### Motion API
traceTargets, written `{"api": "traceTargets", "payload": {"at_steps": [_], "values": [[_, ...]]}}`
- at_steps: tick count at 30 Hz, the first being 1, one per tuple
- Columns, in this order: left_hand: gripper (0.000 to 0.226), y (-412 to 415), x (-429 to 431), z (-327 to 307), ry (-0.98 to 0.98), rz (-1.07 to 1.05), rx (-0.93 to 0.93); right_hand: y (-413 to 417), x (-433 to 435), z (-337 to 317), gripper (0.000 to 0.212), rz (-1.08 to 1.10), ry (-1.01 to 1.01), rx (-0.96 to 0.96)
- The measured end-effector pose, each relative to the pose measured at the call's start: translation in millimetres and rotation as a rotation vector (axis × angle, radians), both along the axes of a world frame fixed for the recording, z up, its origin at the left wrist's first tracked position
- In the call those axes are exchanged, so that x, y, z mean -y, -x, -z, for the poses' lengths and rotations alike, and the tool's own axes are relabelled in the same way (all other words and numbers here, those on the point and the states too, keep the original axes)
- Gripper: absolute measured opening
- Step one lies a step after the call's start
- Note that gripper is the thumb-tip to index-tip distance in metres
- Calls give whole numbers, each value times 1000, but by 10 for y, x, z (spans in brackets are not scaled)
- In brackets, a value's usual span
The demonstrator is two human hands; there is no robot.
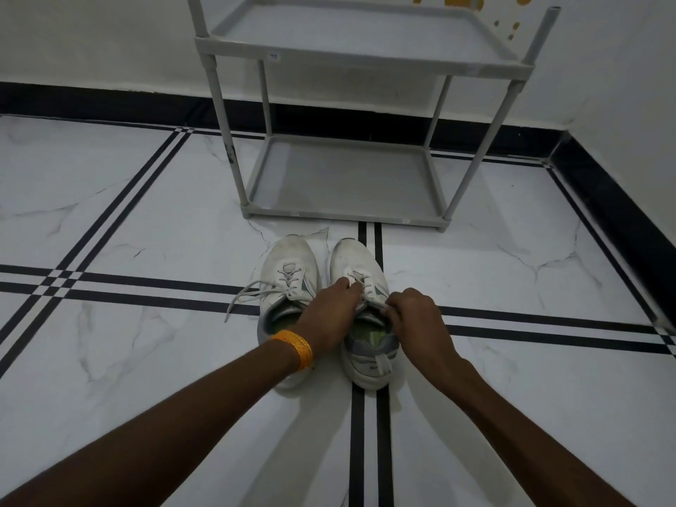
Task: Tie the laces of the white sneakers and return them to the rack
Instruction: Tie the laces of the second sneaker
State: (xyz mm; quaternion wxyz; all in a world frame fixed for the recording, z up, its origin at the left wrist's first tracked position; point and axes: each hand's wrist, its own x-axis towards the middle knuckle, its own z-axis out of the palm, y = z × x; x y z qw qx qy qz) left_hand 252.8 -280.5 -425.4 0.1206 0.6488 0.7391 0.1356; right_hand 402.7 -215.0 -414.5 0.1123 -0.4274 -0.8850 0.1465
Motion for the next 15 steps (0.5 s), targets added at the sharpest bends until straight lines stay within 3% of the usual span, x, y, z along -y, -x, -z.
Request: {"api": "traceTargets", "payload": {"at_steps": [7, 11, 15], "values": [[25, -5, 56, -168, -3, 208, -417, -110, -56, 19, 23, -53, -20, -25], [25, 41, 59, -225, 45, 243, -468, -168, -32, 33, 13, -117, -111, 35], [27, 43, 56, -273, 55, 218, -465, -176, -50, 63, 17, -105, -174, 20]]}}
